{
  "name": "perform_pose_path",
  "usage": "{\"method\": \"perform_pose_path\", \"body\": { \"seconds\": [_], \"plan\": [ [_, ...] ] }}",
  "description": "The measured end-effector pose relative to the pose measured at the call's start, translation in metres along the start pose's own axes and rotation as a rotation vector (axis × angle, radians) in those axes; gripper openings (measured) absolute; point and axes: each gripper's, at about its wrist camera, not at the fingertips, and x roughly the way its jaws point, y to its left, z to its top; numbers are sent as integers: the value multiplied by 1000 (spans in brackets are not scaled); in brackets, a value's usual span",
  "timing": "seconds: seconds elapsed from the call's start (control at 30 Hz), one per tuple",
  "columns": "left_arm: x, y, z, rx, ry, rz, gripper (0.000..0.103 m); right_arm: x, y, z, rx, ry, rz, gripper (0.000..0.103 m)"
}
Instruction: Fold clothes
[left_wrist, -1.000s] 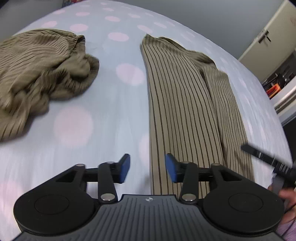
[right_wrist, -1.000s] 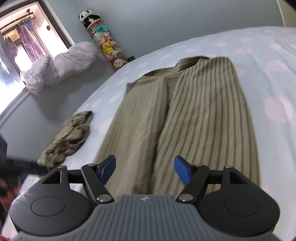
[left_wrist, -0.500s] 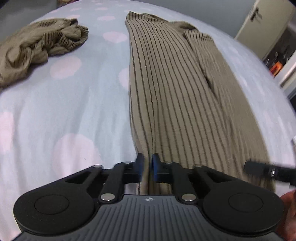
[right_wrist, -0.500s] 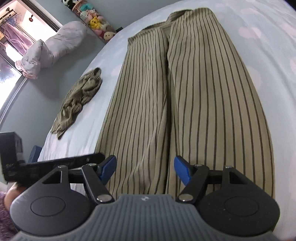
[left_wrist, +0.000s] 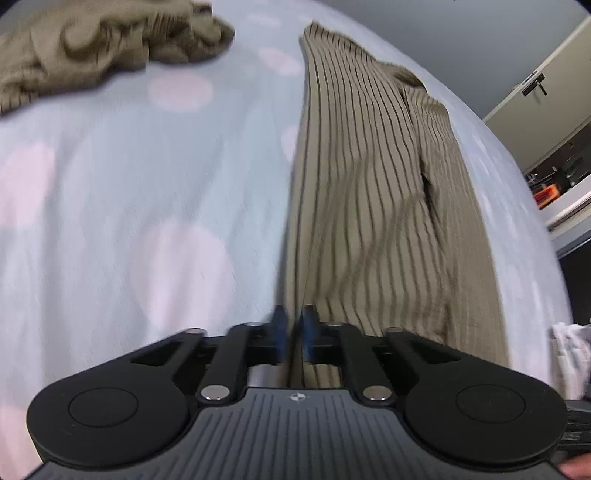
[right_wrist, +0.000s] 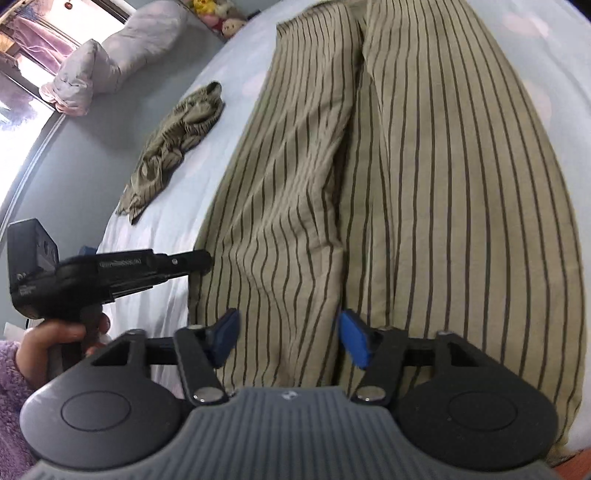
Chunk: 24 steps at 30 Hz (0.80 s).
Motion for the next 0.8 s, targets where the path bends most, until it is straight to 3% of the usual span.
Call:
{"method": "perform_pose_path", "body": {
  "seconds": [0.03, 0.07, 0.17, 0.2, 0.23, 0.33, 0.37, 0.47, 0.5, 0.67, 0.8],
  "plan": [
    [-1, 0, -3, -13, 37, -10, 43, 1, -1, -1, 10, 12, -7, 54],
    [-2, 0, -7, -22, 76, -12, 46, 2, -2, -2, 19, 25, -17, 54],
    [-2, 1, -22, -21, 175, -1, 46, 4, -1, -5, 28, 51, -19, 52],
    [-1, 1, -27, -18, 205, 3, 44, 4, 0, -6, 26, 59, -12, 42],
    [0, 1, -29, -12, 225, 10, 38, 5, 1, -7, 23, 69, -7, 26],
    [-1, 0, -33, 14, 277, 38, 5, 9, 4, -8, 28, 96, 1, 7],
    [-3, 0, -33, 13, 285, 20, 2, 8, 3, -9, 52, 99, 29, 5],
    [-17, 0, -29, 52, 285, -4, 0, 2, -4, -15, 167, 110, 176, 4],
    [-22, -1, -28, 72, 286, 1, 0, 2, -4, -18, 176, 116, 186, 3],
    [-25, 7, -25, 114, 321, 37, 0, 11, 5, -24, 122, 158, 102, 3],
    [-35, 12, -29, 91, 266, 40, 0, 18, 19, -27, 26, 173, 14, 4]
  ]
}}
